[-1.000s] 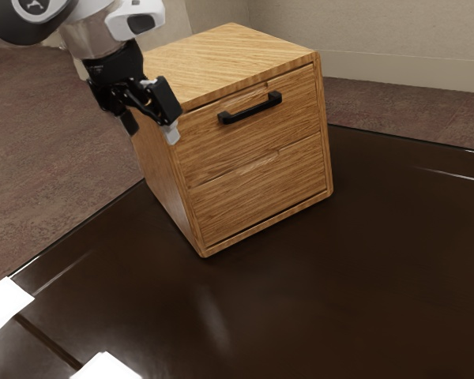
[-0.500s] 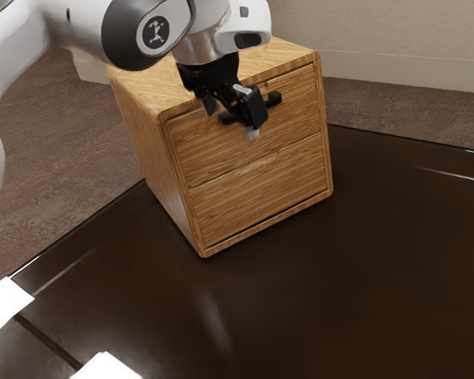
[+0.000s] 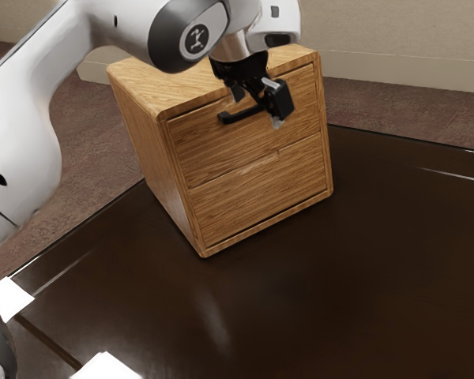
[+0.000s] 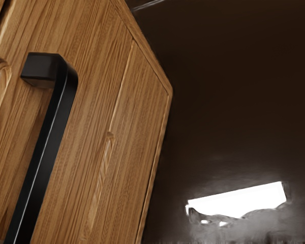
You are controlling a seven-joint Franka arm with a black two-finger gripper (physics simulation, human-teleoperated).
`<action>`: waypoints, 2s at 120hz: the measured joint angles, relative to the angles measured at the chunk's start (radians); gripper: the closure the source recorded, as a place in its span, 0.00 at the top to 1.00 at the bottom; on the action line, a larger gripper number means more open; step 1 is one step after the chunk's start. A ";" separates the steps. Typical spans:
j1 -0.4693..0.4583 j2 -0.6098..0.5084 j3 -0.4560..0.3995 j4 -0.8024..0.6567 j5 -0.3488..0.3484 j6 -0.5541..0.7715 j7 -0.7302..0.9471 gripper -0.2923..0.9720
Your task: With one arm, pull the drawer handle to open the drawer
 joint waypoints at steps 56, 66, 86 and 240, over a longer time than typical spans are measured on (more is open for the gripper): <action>0.112 0.036 -0.152 0.008 0.115 0.016 0.136 0.77; 0.114 0.045 -0.151 0.009 0.117 0.023 0.155 0.77; 0.114 0.058 -0.149 0.009 0.120 0.032 0.186 0.77; -0.121 0.026 0.032 -0.103 0.117 0.053 0.242 0.77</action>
